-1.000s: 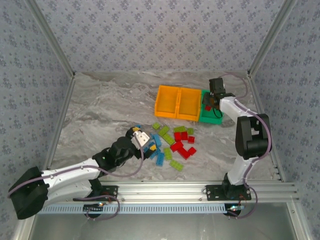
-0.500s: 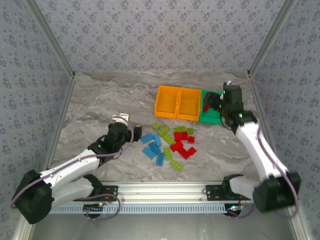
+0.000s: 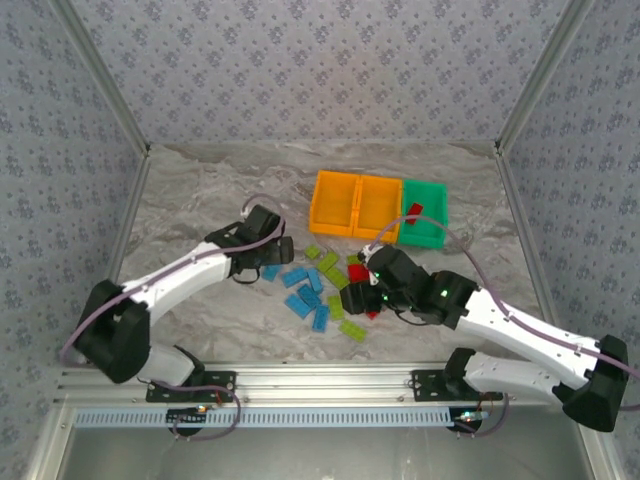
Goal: Sort the legos into containers by color
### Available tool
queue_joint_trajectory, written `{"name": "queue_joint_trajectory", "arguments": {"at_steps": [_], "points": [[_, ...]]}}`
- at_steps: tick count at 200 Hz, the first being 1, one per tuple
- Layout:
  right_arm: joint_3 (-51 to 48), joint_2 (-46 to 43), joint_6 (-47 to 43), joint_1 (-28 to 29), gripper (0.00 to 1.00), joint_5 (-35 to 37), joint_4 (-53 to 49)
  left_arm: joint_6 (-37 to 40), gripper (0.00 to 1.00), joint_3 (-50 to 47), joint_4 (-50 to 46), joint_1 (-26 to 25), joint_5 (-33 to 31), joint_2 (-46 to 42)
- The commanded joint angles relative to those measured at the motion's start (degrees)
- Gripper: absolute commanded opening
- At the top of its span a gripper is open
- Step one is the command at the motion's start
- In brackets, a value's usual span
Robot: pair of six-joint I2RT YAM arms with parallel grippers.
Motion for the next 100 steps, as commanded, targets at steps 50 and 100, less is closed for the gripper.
{"name": "queue_joint_trajectory", "arguments": {"at_steps": [50, 100], "points": [[-3.4, 1.4, 3.3, -0.4, 0.68, 4.6, 1.2, 1.8, 0.63, 7.2, -4.4, 0.2, 2.7, 12.9], [-4.4, 1.1, 4.4, -1.0, 0.67, 4.5, 3.6, 1.8, 0.41, 7.2, -2.3, 0.2, 5.1, 14.9]]}}
